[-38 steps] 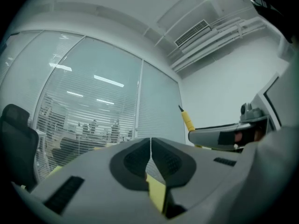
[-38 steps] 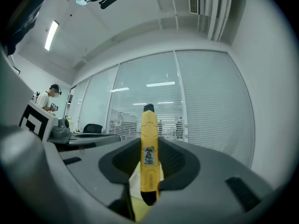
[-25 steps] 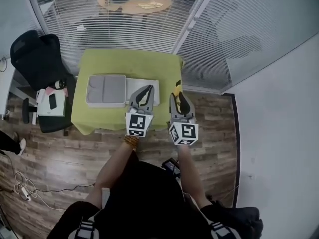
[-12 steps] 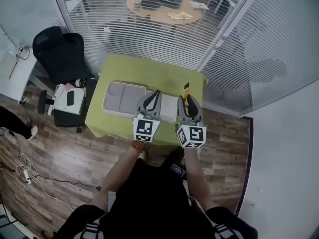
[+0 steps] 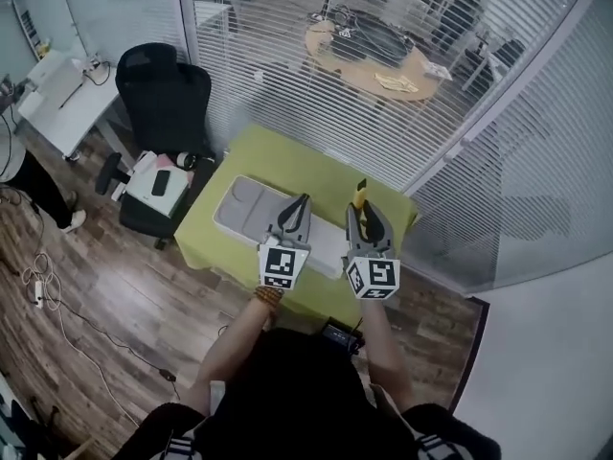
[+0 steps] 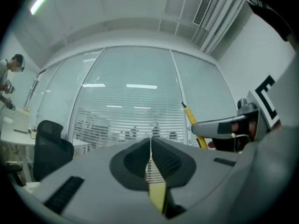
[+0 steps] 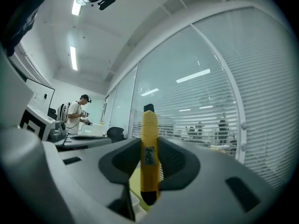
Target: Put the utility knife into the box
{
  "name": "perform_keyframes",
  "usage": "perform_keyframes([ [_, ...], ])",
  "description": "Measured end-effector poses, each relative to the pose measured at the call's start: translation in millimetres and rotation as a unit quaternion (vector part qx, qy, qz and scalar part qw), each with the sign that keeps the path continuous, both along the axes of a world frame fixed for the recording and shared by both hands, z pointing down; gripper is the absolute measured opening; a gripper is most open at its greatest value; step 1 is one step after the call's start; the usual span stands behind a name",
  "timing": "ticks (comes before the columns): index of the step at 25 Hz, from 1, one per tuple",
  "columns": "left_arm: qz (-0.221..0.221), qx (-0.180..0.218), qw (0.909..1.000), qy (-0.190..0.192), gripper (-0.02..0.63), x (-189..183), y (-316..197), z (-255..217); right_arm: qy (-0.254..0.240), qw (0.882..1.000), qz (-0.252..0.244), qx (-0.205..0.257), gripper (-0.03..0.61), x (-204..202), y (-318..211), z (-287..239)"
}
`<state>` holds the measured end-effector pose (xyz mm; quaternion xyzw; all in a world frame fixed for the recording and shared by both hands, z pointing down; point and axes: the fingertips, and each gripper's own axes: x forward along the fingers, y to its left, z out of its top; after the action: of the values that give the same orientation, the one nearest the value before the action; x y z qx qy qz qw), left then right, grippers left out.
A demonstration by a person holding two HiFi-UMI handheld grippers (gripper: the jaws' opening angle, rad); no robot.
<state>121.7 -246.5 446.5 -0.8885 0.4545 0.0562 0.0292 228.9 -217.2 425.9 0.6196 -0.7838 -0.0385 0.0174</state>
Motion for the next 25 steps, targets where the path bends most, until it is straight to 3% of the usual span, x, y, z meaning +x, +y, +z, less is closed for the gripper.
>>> perform_keyframes([
  [12,-0.029,-0.007,0.9994,-0.016,0.018,-27,-12,20,-0.011,1.0,-0.028,0.002,0.109,-19,-24,10],
  [25,-0.019,-0.004,0.9996,-0.02,0.018,-11,-12,13,-0.003,1.0,-0.029,-0.007,0.109,-9,-34,11],
])
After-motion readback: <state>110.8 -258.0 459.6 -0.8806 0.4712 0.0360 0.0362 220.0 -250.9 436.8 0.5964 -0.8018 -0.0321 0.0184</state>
